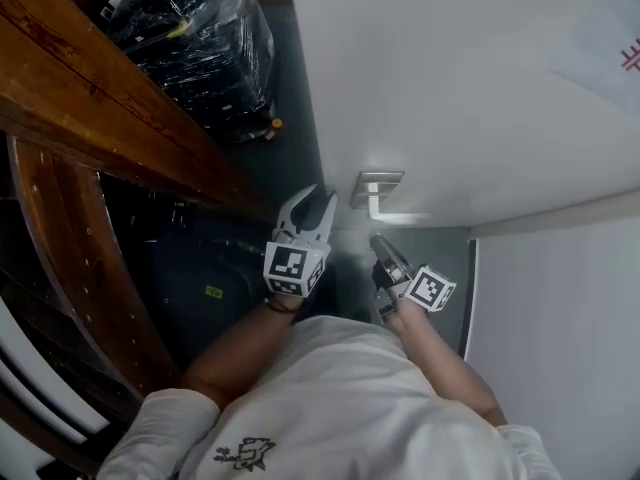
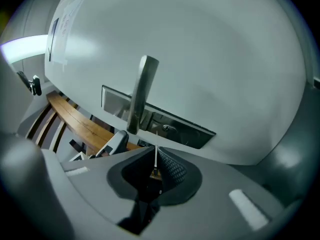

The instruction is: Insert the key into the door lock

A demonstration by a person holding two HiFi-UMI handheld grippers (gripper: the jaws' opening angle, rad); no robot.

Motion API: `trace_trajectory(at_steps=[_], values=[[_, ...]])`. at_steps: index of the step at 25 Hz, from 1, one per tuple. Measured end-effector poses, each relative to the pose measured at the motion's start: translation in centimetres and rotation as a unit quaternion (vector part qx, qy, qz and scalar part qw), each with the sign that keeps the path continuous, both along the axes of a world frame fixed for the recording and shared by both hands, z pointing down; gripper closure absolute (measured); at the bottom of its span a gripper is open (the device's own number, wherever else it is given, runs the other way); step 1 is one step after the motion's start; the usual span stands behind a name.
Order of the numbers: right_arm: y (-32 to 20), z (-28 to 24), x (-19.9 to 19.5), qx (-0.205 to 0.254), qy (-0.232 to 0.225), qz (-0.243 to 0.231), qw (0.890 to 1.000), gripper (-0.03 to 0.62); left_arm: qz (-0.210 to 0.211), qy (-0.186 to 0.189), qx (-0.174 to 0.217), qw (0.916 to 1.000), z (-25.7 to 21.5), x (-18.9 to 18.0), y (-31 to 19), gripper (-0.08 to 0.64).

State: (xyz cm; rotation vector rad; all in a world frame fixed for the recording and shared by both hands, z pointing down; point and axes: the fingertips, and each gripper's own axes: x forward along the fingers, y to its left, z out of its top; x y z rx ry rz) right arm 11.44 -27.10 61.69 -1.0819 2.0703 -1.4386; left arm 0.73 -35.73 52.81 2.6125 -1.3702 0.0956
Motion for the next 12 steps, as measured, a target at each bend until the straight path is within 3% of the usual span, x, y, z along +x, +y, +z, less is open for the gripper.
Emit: trace_trajectory(at_steps=[12], values=[[-2.5, 1.7, -0.2, -0.025, -0.053, 0.032, 0.998, 0.568, 0.000, 0.028, 0.000, 0.9996, 0.7, 0.5, -1.2, 0.465]])
